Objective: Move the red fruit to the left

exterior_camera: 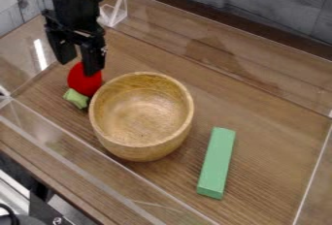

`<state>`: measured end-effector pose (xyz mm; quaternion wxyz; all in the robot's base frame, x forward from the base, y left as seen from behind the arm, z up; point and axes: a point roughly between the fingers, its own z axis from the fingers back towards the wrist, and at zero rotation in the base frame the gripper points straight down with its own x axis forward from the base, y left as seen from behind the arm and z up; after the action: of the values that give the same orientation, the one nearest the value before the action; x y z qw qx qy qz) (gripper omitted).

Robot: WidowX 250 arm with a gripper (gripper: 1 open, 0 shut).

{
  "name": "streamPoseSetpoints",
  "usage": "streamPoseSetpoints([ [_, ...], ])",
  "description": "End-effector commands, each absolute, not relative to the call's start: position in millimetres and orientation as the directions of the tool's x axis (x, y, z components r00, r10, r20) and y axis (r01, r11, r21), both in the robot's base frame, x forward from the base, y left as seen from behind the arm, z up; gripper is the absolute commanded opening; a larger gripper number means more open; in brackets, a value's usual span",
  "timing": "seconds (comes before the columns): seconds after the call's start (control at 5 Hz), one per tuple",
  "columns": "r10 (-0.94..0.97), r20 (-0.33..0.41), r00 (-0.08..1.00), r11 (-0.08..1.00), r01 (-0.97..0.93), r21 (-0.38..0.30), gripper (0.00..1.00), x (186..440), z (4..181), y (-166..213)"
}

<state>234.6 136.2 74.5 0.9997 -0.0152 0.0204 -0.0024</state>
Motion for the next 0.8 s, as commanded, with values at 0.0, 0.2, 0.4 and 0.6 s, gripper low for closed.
streamPoseSetpoints([
  [0.0,0.044,-0.011,0.999,0.999,-0.044,-0.016,1.0,239,70.7,145],
  [0.2,0.044,-0.014,0.999,0.999,-0.044,-0.023,1.0,241,64.8,149],
  [0.4,0.043,-0.013,0.999,0.998,-0.044,-0.033,1.0,244,61.8,153],
  [0.6,0.069,-0.008,0.998,0.997,-0.069,-0.045,1.0,242,60.6,159],
])
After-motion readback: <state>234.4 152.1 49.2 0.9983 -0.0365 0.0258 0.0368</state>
